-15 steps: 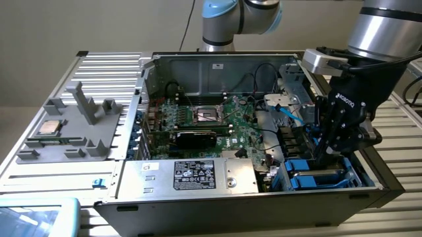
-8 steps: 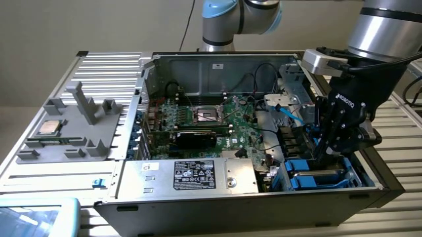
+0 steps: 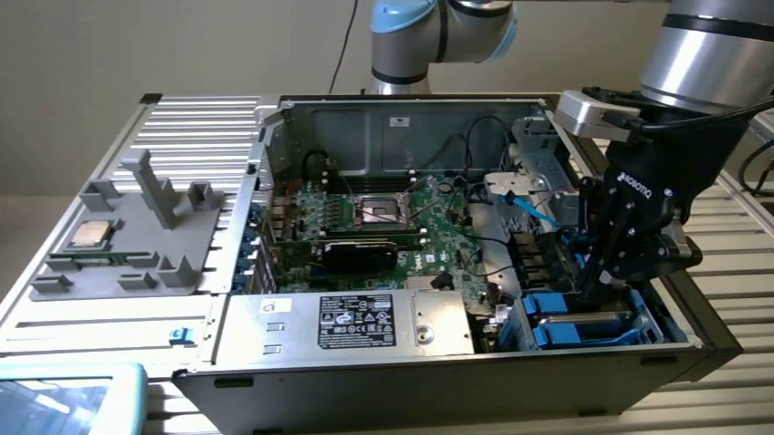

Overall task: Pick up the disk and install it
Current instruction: 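Insert the first disk wire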

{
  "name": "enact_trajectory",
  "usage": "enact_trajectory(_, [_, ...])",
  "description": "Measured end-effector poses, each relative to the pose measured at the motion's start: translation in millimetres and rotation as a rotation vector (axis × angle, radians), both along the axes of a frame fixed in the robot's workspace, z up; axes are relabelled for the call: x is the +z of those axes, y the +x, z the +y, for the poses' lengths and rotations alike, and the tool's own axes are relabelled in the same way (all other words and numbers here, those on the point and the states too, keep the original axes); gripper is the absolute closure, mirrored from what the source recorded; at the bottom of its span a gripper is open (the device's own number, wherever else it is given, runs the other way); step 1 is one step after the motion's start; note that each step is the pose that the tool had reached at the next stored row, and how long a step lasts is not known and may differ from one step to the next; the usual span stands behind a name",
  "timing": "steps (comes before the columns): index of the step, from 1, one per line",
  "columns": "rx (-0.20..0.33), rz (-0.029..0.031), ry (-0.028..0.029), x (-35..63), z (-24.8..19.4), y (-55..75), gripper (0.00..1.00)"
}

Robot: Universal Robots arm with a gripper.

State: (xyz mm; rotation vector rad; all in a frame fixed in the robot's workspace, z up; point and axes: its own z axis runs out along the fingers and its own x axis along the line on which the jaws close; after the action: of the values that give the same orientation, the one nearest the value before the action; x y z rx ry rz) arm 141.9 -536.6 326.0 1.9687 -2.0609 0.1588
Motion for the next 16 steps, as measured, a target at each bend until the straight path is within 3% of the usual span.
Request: enact_trajectory(16, [-0.004, -0.0016, 0.0013, 0.0, -2.6, 0.7, 0.84])
